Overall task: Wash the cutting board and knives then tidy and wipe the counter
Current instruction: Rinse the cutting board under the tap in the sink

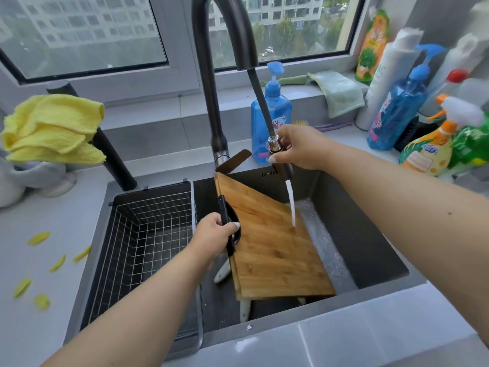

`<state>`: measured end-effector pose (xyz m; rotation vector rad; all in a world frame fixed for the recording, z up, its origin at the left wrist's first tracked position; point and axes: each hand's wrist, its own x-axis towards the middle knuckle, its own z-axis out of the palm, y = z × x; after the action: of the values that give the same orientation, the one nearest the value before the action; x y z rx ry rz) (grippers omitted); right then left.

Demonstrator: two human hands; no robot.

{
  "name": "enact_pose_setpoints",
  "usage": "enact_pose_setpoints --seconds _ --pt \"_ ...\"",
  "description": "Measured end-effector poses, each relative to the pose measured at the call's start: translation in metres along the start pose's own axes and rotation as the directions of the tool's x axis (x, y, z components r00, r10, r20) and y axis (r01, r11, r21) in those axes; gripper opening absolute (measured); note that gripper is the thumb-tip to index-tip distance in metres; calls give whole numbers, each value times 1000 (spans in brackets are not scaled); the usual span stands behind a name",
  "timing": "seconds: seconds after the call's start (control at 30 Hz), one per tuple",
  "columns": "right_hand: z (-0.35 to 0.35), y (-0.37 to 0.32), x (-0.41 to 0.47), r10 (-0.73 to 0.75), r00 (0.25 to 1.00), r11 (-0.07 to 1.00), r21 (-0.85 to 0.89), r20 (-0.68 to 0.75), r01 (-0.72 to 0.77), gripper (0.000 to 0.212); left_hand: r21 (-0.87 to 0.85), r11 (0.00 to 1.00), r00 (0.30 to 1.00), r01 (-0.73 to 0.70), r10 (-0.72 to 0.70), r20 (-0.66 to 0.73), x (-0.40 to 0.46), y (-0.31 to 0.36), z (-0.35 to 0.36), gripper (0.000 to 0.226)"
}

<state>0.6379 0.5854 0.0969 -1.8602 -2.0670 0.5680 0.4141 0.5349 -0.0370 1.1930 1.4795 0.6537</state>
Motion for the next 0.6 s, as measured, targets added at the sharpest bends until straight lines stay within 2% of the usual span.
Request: enact_pose_setpoints --seconds 0.2,0.33,0.5,0.6 --pt "-10 5 3 -6 1000 1000 -17 -4 6 30 65 988 989 -138 134 61 -2 38 -6 19" --pt "-14 9 3 11 1000 1000 -13 16 -11 35 100 974 977 -203 194 93 -3 63 -8 32" --pt "-21 15 -1 38 999 998 -43 -5 -38 33 148 964 973 -222 209 103 -6 84 -13 14" --pt "-23 18 0 48 998 997 -54 -28 -50 32 147 967 975 -207 191 117 -6 84 -22 21"
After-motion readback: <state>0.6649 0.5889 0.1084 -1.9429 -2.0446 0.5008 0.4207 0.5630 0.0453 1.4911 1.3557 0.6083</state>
